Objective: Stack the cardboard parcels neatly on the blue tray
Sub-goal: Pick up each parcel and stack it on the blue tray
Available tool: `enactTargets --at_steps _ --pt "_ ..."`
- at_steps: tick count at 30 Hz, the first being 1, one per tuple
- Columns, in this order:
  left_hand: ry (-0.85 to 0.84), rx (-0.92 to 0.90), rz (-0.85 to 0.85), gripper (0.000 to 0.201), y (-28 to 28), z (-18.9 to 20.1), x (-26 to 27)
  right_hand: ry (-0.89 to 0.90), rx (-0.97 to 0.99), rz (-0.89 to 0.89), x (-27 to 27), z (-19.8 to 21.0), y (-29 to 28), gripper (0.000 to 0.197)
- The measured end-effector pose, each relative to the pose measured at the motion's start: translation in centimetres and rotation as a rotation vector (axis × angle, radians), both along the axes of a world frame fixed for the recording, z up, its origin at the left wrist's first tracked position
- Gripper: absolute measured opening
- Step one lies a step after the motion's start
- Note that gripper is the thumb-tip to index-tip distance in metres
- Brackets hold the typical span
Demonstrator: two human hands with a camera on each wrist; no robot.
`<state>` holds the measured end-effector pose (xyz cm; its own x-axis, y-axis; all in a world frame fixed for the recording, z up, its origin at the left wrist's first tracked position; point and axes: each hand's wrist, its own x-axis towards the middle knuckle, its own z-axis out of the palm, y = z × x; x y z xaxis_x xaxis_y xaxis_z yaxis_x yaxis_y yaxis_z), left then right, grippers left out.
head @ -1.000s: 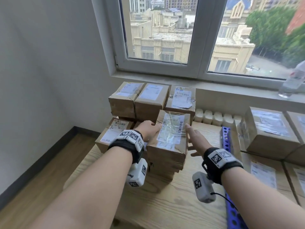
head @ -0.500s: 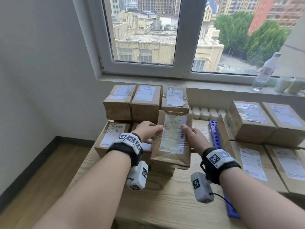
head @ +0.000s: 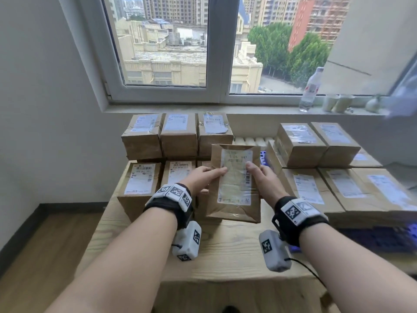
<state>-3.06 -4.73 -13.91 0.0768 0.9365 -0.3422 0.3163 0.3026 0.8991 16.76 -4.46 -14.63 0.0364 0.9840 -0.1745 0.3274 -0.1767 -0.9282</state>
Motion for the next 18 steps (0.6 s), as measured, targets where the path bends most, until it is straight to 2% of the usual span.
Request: enactTargets --at_steps 3,6,10,14,18 --pt "-0.035 -0.001 -0.076 0.044 -0.4 -0.1 1.8 0.006 0.032 -0.053 2.3 -1.1 -0.5 0.114" --pt "-0.076 0.014 -0.158 0.042 -0.8 -0.1 3.8 -0.003 0.056 -0.110 4.0 -0.5 -2.0 0.107" --pt "-0.034 -0.007 -0.216 0.056 -1.0 0.1 6.4 -0.015 0.061 -0.141 6.5 0.0 -3.2 0.104" --pt "-0.035 0.001 -0.263 0.055 -0.2 0.5 9.2 0.027 0.078 -0.172 9.4 0.4 -3.4 0.078" --pt "-0.037 0.008 -0.300 0.056 0.6 1.0 12.6 0.041 0.085 -0.200 12.7 0.7 -3.5 0.089"
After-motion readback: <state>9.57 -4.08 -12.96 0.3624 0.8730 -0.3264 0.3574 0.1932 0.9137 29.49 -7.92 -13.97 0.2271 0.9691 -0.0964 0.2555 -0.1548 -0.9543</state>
